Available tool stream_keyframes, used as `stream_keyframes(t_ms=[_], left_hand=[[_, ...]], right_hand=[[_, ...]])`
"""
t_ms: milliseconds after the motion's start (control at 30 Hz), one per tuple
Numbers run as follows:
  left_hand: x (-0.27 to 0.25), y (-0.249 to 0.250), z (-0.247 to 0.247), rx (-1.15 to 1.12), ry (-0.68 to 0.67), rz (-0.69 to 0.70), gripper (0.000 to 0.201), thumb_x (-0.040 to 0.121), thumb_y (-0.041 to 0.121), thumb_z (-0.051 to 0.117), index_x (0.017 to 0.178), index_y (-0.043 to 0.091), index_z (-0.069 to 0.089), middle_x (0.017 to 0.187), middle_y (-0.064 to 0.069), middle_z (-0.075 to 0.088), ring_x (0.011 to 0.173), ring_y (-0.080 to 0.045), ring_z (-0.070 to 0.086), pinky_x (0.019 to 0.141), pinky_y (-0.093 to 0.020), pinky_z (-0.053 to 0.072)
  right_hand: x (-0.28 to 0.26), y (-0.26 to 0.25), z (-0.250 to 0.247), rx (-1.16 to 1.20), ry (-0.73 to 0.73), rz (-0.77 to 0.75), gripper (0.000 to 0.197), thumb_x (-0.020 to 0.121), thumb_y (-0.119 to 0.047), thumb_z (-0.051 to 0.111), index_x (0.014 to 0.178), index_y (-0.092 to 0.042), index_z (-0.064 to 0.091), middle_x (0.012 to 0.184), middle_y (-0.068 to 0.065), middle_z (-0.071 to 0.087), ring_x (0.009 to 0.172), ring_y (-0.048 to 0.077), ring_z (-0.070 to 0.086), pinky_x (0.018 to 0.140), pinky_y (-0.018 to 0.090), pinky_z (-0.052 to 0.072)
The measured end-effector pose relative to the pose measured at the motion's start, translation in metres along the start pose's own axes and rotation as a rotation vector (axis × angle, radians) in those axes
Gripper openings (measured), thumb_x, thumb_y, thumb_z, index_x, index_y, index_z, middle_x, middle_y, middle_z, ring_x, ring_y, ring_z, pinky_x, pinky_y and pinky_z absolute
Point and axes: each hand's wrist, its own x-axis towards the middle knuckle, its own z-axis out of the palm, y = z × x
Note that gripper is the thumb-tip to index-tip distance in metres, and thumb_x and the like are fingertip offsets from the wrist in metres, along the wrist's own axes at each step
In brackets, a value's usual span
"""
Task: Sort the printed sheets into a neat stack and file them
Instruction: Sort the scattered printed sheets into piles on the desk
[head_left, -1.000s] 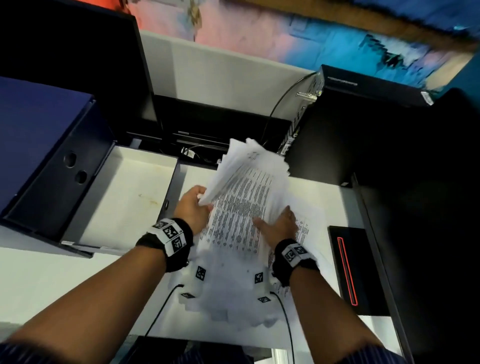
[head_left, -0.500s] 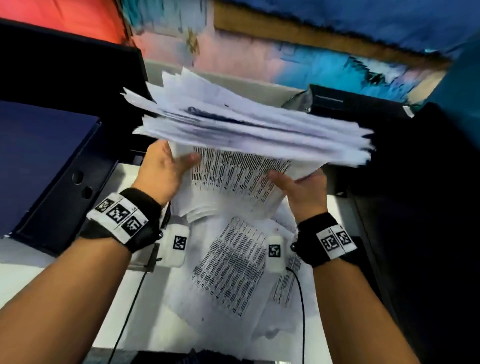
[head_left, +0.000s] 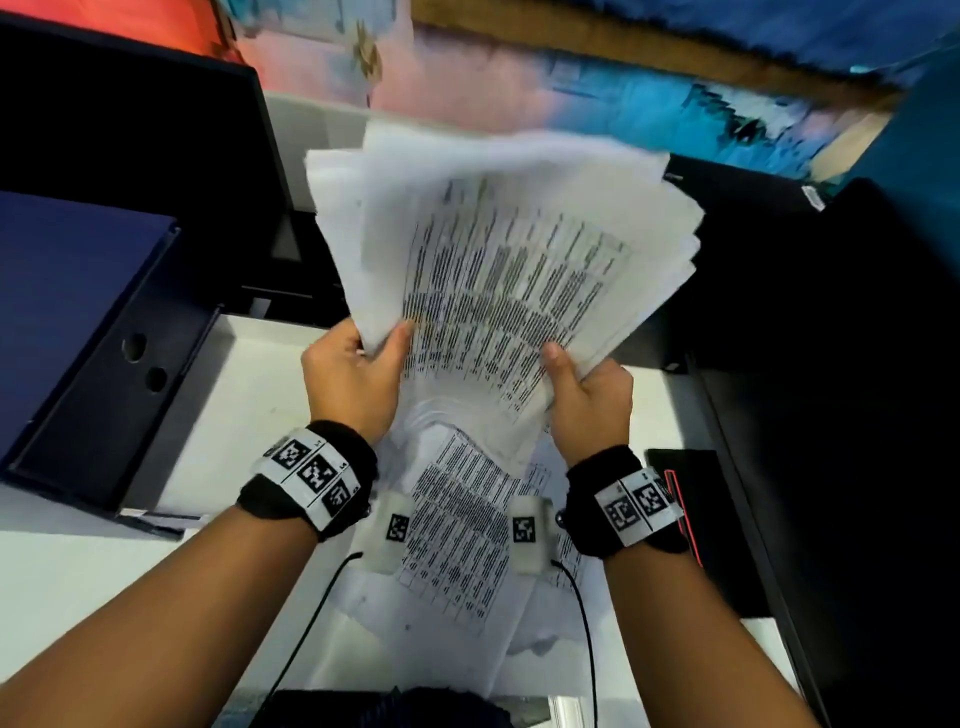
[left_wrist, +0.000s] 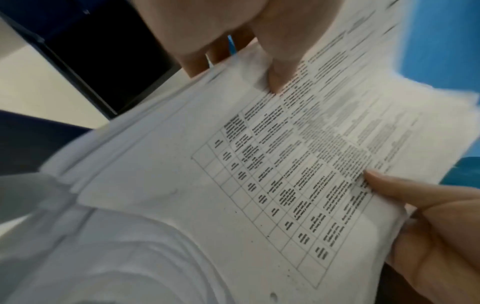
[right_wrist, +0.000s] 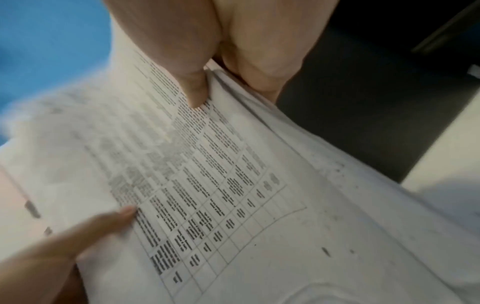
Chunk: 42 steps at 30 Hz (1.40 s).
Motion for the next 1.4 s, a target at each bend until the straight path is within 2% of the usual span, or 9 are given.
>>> stream_keyframes(t_ms=[167, 367, 500, 633, 733, 933, 1067, 1233, 1400], left_hand=[[-0.013, 0.001, 0.007, -0.166, -0.177, -0.141, 0.030, 0.080, 0.012, 0.080, 0.106, 0.014, 0.066, 0.090, 0.008, 0.072, 0.080, 0.006, 0.068, 0.071, -0.014, 0.055], [-0.024, -0.021, 0.017, 0.030, -0.323, -0.250, 0.027, 0.086, 0.025, 0.074, 0.107, 0.008, 0.068, 0.086, 0.008, 0.070, 0.080, -0.010, 0.068, 0.071, -0.024, 0.058], [-0.011, -0.012, 0.019, 0.168, -0.176, -0.092, 0.029, 0.093, 0.027, 0.065, 0.113, 0.005, 0.067, 0.088, 0.002, 0.066, 0.079, -0.018, 0.064, 0.071, -0.024, 0.049], [0.018, 0.004, 0.006, 0.171, -0.054, 0.075, 0.022, 0.093, 0.019, 0.063, 0.110, 0.006, 0.067, 0.089, 0.001, 0.066, 0.081, -0.016, 0.062, 0.073, -0.020, 0.044], [0.037, 0.009, -0.008, 0.183, 0.020, 0.103, 0.026, 0.093, 0.023, 0.063, 0.109, 0.003, 0.064, 0.099, -0.013, 0.071, 0.091, -0.028, 0.067, 0.080, -0.031, 0.052], [0.047, 0.021, -0.023, 0.129, 0.088, 0.083, 0.032, 0.091, 0.020, 0.067, 0.116, 0.001, 0.062, 0.109, -0.014, 0.069, 0.101, -0.027, 0.066, 0.089, -0.030, 0.050], [0.051, 0.014, -0.028, 0.079, 0.097, 0.039, 0.034, 0.089, 0.025, 0.068, 0.116, 0.005, 0.063, 0.113, -0.005, 0.069, 0.106, -0.020, 0.065, 0.097, -0.033, 0.051], [0.051, 0.018, -0.031, 0.058, 0.115, 0.064, 0.035, 0.089, 0.023, 0.068, 0.118, 0.006, 0.062, 0.116, -0.002, 0.068, 0.108, -0.017, 0.064, 0.100, -0.031, 0.049], [0.052, 0.020, -0.035, 0.043, 0.139, 0.066, 0.032, 0.089, 0.023, 0.068, 0.115, 0.006, 0.063, 0.111, 0.002, 0.068, 0.104, -0.014, 0.065, 0.094, -0.023, 0.050]], right_hand=[[-0.027, 0.005, 0.009, 0.068, -0.005, -0.022, 0.009, 0.090, -0.016, 0.069, 0.098, -0.012, 0.069, 0.084, -0.022, 0.063, 0.077, -0.020, 0.060, 0.071, 0.003, 0.046], [-0.043, 0.037, 0.015, -0.122, -0.008, 0.281, 0.039, 0.087, -0.023, 0.073, 0.120, -0.003, 0.063, 0.111, 0.005, 0.069, 0.104, 0.022, 0.065, 0.088, 0.030, 0.052], [-0.064, 0.080, 0.015, -0.730, -0.229, 0.727, 0.107, 0.072, -0.058, 0.076, 0.150, -0.006, 0.023, 0.153, 0.012, 0.026, 0.139, 0.036, 0.028, 0.109, 0.050, 0.035], [-0.085, 0.110, 0.031, -0.906, -0.324, 0.756, 0.139, 0.063, -0.063, 0.081, 0.153, -0.002, -0.007, 0.155, 0.020, 0.015, 0.143, 0.038, 0.020, 0.117, 0.048, 0.026], [-0.073, 0.118, 0.031, -0.664, -0.280, 0.835, 0.124, 0.078, -0.030, 0.081, 0.153, -0.005, -0.015, 0.159, 0.022, 0.010, 0.145, 0.037, 0.022, 0.117, 0.042, 0.029], [-0.048, 0.127, -0.015, -0.681, -0.082, 0.728, 0.042, 0.084, -0.020, 0.070, 0.121, -0.004, 0.057, 0.125, 0.019, 0.063, 0.114, 0.035, 0.060, 0.094, 0.039, 0.052], [-0.047, 0.125, -0.029, -0.817, -0.089, 0.848, 0.088, 0.071, -0.048, 0.080, 0.138, -0.011, 0.038, 0.142, 0.013, 0.040, 0.129, 0.038, 0.038, 0.101, 0.050, 0.040], [-0.050, 0.134, -0.012, -0.587, -0.101, 0.687, 0.095, 0.069, -0.017, 0.088, 0.145, -0.011, 0.030, 0.136, 0.015, 0.052, 0.126, 0.034, 0.051, 0.104, 0.039, 0.046], [-0.057, 0.130, 0.016, -0.701, -0.280, 0.672, 0.123, 0.073, -0.032, 0.085, 0.155, -0.012, -0.005, 0.154, 0.016, 0.030, 0.140, 0.037, 0.034, 0.113, 0.044, 0.034]])
